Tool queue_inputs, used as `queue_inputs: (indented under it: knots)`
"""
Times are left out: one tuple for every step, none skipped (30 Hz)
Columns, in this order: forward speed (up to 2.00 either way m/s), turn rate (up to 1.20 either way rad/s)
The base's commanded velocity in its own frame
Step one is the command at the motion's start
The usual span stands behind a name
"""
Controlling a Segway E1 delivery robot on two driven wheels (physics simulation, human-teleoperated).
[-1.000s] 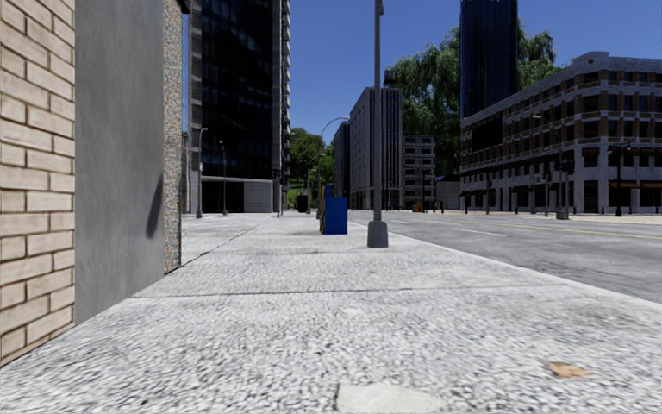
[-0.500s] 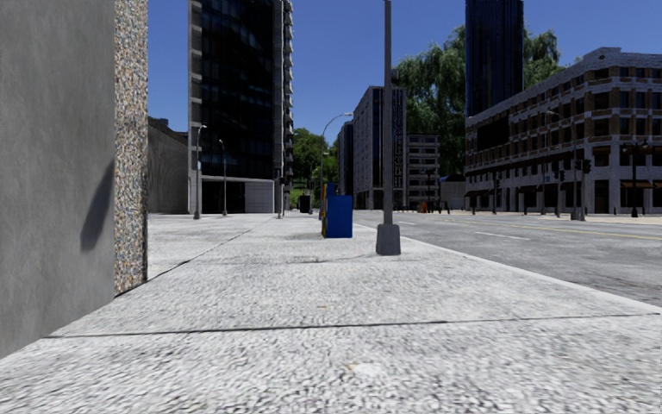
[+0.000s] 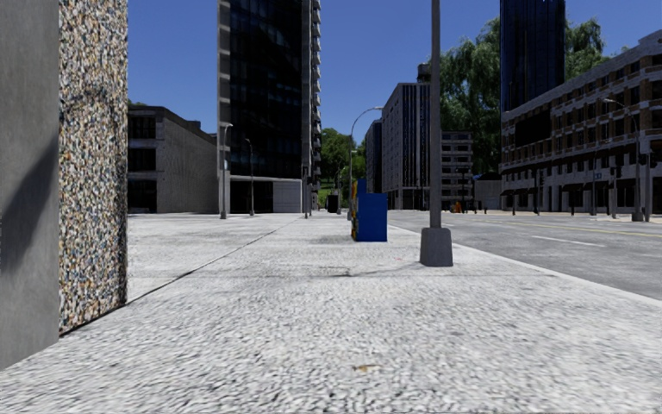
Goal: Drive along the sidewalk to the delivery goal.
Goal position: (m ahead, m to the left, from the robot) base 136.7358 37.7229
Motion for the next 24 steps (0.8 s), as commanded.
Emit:
queue_inputs:
  knots:
    - [2.0, 0.0]
    - [2.0, 0.0]
    - [2.0, 0.0]
    - [2.0, 0.0]
    - [2.0, 0.14]
    - [2.0, 0.14]
    - [2.0, 0.35]
    - [2.0, 0.55]
    - [2.0, 0.79]
    - [2.0, 1.0]
    - [2.0, 1.08]
    - [2.0, 1.11]
    - [2.0, 1.07]
    - [2.0, 0.3]
    - [2.0, 0.12]
    - [2.0, 0.12]
    - [2.0, 0.03]
    - [2.0, 0.0]
    - [2.0, 0.0]
    - [2.0, 0.0]
    - [2.0, 0.0]
    - [2.0, 0.0]
    - [2.0, 0.0]
    - [2.0, 0.0]
